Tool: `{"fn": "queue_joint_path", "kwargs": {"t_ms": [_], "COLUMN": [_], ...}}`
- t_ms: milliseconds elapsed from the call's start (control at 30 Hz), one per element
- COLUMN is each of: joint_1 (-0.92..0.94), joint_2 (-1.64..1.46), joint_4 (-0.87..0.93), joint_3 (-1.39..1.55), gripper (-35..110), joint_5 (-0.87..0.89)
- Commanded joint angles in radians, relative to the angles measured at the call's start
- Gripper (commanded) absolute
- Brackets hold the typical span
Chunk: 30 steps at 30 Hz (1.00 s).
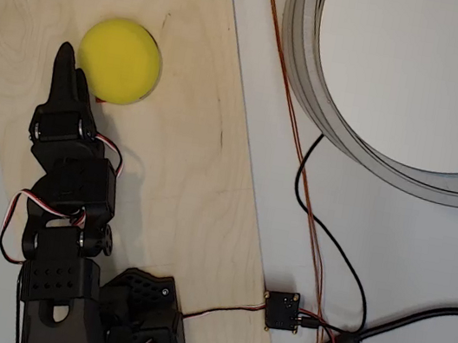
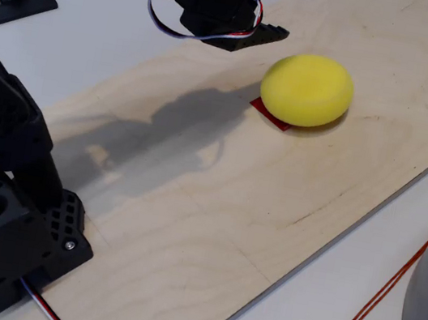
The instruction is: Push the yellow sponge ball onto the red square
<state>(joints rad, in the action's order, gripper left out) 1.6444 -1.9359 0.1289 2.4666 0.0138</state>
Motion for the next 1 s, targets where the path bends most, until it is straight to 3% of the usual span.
{"fn": "queue_joint_path", "kwargs": {"t_ms": [0, 367, 967], "joint_1": [0.028, 0.081, 0.100], "joint_2": [-0.023, 0.152, 0.575], "joint_4": [-0.035, -0.087, -0.086], "joint_3": [-0.061, -0.285, -0.646], "gripper": [19, 19, 19], "joint_5": [-0.034, -0.132, 0.040]}}
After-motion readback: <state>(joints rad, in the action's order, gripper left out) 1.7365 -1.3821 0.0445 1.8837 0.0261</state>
